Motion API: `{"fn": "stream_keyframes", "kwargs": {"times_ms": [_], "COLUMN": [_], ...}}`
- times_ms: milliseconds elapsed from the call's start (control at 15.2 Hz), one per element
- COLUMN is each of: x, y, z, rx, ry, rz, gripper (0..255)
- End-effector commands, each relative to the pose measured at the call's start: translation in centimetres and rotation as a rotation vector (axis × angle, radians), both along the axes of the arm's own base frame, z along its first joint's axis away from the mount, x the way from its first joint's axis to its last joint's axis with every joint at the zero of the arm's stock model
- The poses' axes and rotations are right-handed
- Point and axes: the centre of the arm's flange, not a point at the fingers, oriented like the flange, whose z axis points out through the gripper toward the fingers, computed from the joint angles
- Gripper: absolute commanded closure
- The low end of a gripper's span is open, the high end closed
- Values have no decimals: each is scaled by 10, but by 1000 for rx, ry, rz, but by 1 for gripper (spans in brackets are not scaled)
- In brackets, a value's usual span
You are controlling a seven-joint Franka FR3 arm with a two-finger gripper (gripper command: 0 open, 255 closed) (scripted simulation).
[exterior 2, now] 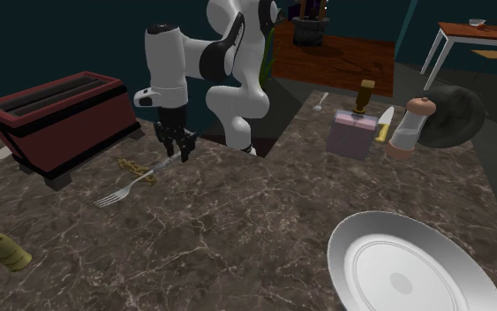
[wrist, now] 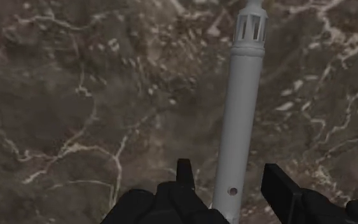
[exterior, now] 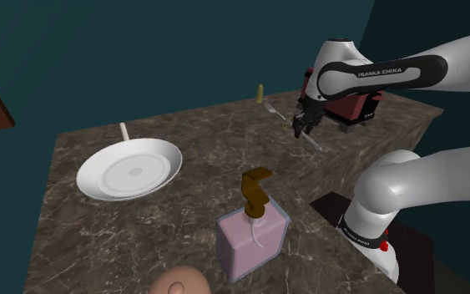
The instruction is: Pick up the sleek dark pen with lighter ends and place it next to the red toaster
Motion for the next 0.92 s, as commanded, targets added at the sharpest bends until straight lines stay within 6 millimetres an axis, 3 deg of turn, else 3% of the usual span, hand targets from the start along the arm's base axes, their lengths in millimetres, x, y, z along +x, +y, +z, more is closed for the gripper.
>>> {"fn": "stream_keyframes", "kwargs": {"times_ms": [0, 264, 528, 858], "x": [0, 0, -6, -6], "y": [0, 0, 3, 3], "z": [-1, -1, 48, 48], "rx": [1, 1, 1, 1], "ry": [2, 3, 3, 3], "rz": [0, 0, 0, 0], "gripper": [0, 0, 0, 0]}}
